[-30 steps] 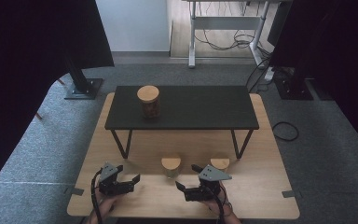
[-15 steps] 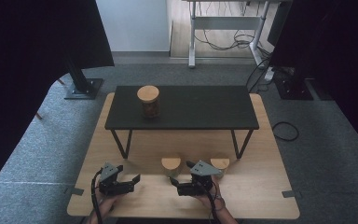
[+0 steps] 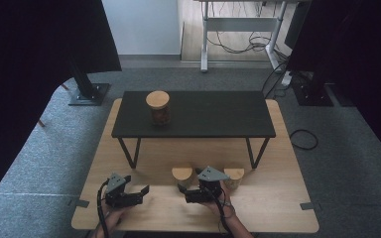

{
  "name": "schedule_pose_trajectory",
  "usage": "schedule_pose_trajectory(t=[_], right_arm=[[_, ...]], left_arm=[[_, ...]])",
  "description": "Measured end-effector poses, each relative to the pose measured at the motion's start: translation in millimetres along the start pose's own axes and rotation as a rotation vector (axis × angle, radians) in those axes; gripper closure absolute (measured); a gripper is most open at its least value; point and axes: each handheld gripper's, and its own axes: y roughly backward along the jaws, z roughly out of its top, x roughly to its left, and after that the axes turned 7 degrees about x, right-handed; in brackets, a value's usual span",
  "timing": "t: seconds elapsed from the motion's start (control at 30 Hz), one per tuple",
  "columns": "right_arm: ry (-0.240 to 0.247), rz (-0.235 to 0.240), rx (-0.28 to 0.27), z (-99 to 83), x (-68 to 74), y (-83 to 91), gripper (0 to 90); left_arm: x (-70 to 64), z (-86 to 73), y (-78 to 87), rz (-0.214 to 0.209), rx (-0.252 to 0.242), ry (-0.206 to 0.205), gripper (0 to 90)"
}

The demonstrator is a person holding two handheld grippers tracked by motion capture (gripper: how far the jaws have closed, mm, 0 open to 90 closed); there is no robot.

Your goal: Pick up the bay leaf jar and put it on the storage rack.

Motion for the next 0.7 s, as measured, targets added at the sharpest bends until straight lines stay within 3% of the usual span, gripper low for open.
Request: schedule_pose_trajectory(t=[0.7], right_arm=[[-0.011, 0.002, 0.049, -0.1, -5.5, -25.8, 9.2]], left_arm=[[0.1, 0.0, 0.0, -0.001, 0.001, -0.001, 8.0]])
